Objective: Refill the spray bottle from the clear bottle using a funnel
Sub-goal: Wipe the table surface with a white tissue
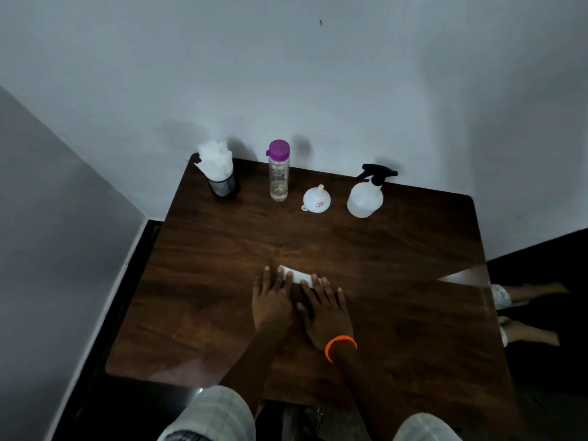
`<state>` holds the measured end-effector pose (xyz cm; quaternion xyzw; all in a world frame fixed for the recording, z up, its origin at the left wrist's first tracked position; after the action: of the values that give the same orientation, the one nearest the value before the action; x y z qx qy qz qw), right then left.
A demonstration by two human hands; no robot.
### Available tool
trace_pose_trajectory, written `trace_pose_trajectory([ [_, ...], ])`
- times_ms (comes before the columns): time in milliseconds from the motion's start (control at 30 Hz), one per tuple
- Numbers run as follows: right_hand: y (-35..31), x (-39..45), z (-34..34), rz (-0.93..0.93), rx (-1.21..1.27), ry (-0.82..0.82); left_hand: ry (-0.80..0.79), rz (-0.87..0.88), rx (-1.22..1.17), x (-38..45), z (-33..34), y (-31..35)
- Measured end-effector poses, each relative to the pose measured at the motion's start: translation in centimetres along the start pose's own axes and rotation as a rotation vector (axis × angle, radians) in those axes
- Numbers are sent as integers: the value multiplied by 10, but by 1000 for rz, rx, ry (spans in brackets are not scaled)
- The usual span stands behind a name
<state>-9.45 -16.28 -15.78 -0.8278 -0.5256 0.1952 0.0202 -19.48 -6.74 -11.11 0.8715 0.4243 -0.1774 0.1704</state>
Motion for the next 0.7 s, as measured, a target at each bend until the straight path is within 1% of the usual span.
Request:
trace_pose_trajectory([
  [167,10,50,-23,39,38,12,20,21,29,50,-27,5],
  [300,21,84,-40,52,46,24,32,41,-12,84,-43,10],
  [500,44,128,-61,81,48,23,118,83,-12,131,-56,28],
  [700,79,139,-77,94,63,25,78,100,-48,148,-62,63],
])
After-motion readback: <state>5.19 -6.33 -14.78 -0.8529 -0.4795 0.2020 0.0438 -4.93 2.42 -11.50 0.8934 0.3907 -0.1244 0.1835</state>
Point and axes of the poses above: each hand's wrist, its own x-axis towards the middle knuckle, its own z-axis out of the palm, y = z × x, the point moved 7 cm from there along x, towards the middle knuckle, and after that the axes turned 1 degree about -y, right-handed, at the moved point
